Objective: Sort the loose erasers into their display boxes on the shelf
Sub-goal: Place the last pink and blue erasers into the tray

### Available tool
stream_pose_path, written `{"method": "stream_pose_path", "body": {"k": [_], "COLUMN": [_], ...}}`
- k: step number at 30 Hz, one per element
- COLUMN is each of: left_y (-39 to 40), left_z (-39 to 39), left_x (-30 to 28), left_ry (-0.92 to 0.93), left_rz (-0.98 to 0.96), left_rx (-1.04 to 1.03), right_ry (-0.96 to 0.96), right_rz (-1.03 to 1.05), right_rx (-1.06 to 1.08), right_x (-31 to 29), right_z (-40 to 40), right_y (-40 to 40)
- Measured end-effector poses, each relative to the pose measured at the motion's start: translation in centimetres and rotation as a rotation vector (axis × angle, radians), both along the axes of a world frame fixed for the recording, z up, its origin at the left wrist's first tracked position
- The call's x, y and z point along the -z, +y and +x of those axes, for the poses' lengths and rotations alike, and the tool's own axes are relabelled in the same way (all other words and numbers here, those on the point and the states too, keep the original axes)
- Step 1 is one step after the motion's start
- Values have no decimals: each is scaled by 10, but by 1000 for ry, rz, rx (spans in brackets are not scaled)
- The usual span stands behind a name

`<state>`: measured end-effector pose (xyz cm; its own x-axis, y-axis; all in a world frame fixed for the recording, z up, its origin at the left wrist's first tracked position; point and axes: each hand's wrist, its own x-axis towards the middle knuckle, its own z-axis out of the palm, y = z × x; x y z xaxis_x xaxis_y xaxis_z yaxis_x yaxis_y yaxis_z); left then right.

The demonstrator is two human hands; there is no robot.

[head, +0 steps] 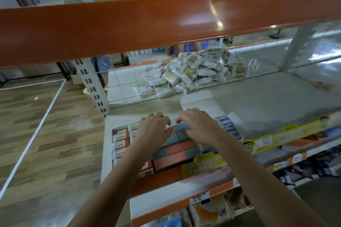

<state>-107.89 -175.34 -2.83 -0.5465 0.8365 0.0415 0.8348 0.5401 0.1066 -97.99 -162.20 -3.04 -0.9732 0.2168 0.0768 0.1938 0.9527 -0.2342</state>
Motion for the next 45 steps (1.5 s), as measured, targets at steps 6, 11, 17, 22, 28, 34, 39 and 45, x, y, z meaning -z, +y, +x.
{"method": "stream_pose_path", "body": {"k": [6, 11, 17, 22, 28, 34, 39, 45], "left_y": [75, 139, 213, 284, 363, 418, 473, 549], "left_z": [21, 73, 149, 213, 270, 288, 277, 247], "left_x": [-11, -13, -8, 3, 15, 28, 30, 34], "left_ry": [-44, -7, -1, 9, 19, 5, 27, -1], "left_rz": [48, 66, 27, -8, -35, -47, -84, -93], "left_rx": [169, 319, 465, 505, 508, 497, 452, 358], "right_ry": [54, 84, 37, 20, 32, 22, 14, 25], "right_rz": [-31, -4, 4, -39, -40, -117, -144, -122], "right_rx": [295, 501, 634, 714, 743, 752, 769, 733], "right_x": [-15, -15, -5, 5, 17, 24, 30, 30], "right_z": [64, 132, 210, 278, 344, 370, 364, 338], "right_y": [68, 117, 169, 221, 285, 339, 393, 465]}}
